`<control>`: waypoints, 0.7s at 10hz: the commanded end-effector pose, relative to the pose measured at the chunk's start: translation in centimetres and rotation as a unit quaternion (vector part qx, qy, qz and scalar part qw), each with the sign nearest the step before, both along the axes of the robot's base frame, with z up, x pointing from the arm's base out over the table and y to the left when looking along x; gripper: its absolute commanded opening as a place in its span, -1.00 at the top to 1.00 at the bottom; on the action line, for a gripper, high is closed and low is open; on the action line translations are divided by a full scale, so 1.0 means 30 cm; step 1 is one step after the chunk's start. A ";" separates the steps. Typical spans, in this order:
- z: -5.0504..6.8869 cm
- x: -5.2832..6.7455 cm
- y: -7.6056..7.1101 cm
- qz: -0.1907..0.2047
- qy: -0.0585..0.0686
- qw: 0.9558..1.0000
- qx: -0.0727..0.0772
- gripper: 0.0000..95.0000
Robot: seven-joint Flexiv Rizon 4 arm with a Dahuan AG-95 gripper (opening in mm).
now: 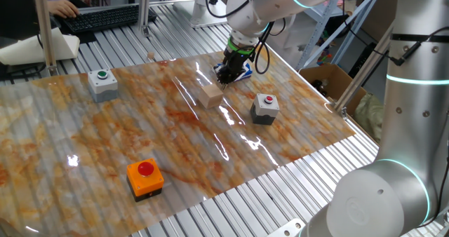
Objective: Use the gripper to push the small block from left to right
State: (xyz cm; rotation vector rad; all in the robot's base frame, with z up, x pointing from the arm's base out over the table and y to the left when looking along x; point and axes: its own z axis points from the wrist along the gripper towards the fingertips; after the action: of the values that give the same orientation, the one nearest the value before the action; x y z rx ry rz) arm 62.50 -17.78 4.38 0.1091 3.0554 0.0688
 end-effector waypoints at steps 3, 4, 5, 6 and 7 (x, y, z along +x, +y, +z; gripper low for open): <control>-0.004 0.004 -0.001 -0.006 -0.003 1.000 0.001 1.00; -0.004 0.004 -0.001 -0.007 -0.004 1.000 0.001 1.00; -0.004 0.004 -0.001 -0.012 -0.003 1.000 0.004 1.00; -0.004 0.004 -0.001 -0.003 -0.005 1.000 0.003 1.00; -0.004 0.004 -0.001 0.011 -0.007 1.000 0.002 1.00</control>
State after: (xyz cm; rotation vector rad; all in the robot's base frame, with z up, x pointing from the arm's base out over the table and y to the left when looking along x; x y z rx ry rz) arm 62.52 -17.84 4.27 0.1310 3.0433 0.0865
